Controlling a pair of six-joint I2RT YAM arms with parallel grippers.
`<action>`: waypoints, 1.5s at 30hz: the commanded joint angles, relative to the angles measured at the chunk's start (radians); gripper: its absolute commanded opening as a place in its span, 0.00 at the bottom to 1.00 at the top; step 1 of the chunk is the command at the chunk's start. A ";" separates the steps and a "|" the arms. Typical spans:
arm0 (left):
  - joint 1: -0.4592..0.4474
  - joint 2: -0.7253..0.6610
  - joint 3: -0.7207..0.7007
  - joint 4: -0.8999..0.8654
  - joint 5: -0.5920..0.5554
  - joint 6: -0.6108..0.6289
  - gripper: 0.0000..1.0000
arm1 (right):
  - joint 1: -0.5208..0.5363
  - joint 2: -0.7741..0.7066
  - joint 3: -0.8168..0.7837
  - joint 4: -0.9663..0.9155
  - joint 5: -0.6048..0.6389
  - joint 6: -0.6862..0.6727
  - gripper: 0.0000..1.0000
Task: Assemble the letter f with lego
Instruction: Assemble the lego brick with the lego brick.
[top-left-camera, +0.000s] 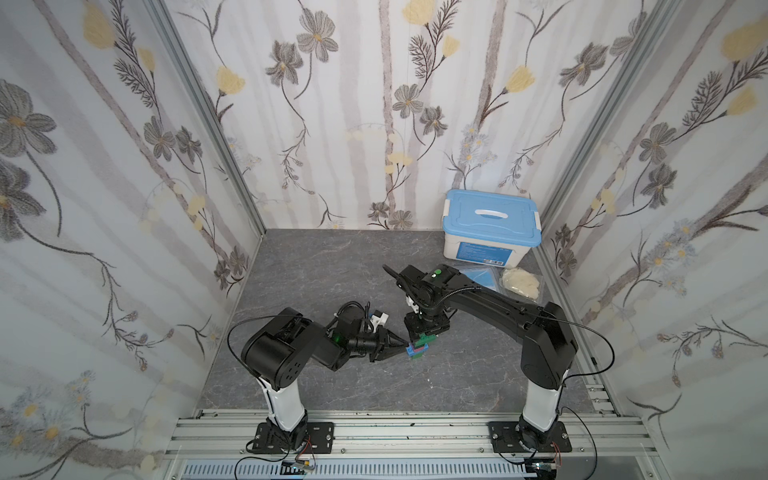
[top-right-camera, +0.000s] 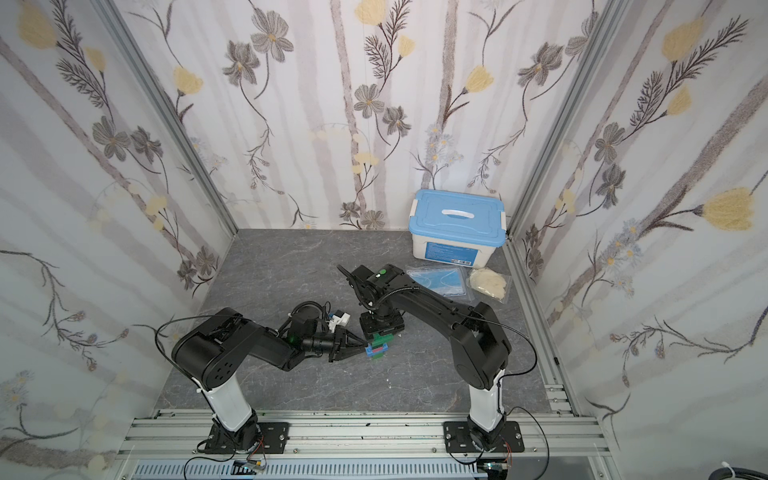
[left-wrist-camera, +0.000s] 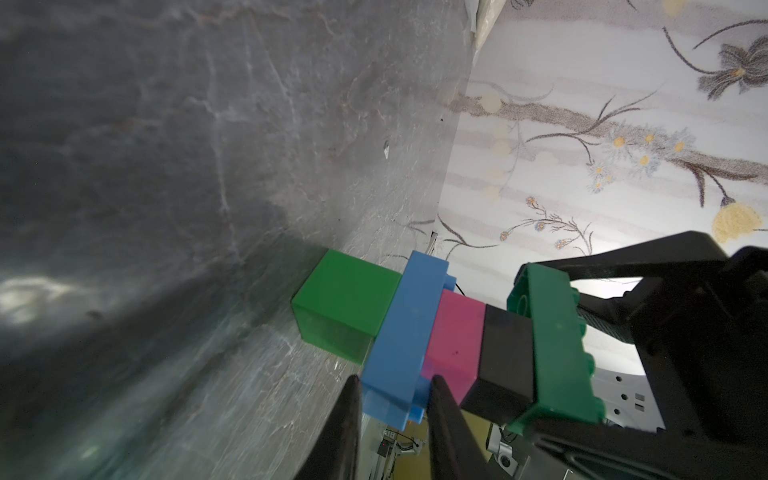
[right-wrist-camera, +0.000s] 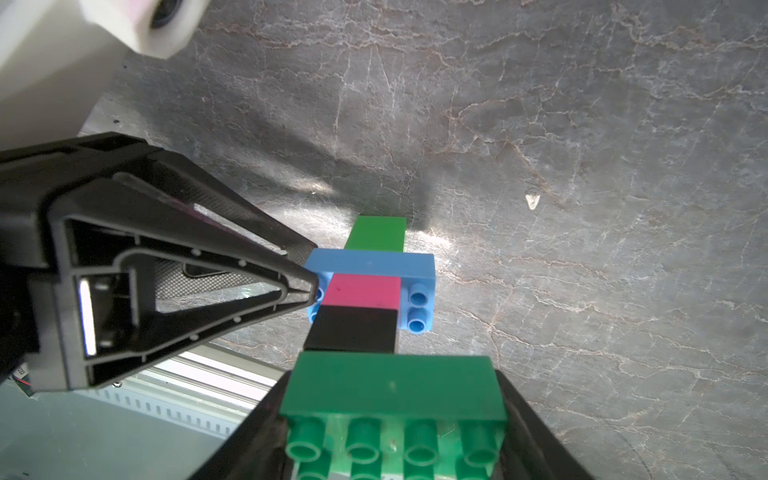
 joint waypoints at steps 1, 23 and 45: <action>-0.005 0.008 0.012 0.014 -0.002 -0.003 0.27 | 0.006 0.042 -0.021 0.050 0.001 -0.031 0.63; -0.005 0.024 0.025 0.008 0.007 -0.003 0.26 | 0.014 0.071 -0.068 0.097 0.022 -0.050 0.60; -0.003 0.022 0.030 -0.006 0.010 0.002 0.26 | 0.014 0.096 -0.082 0.109 0.027 -0.056 0.60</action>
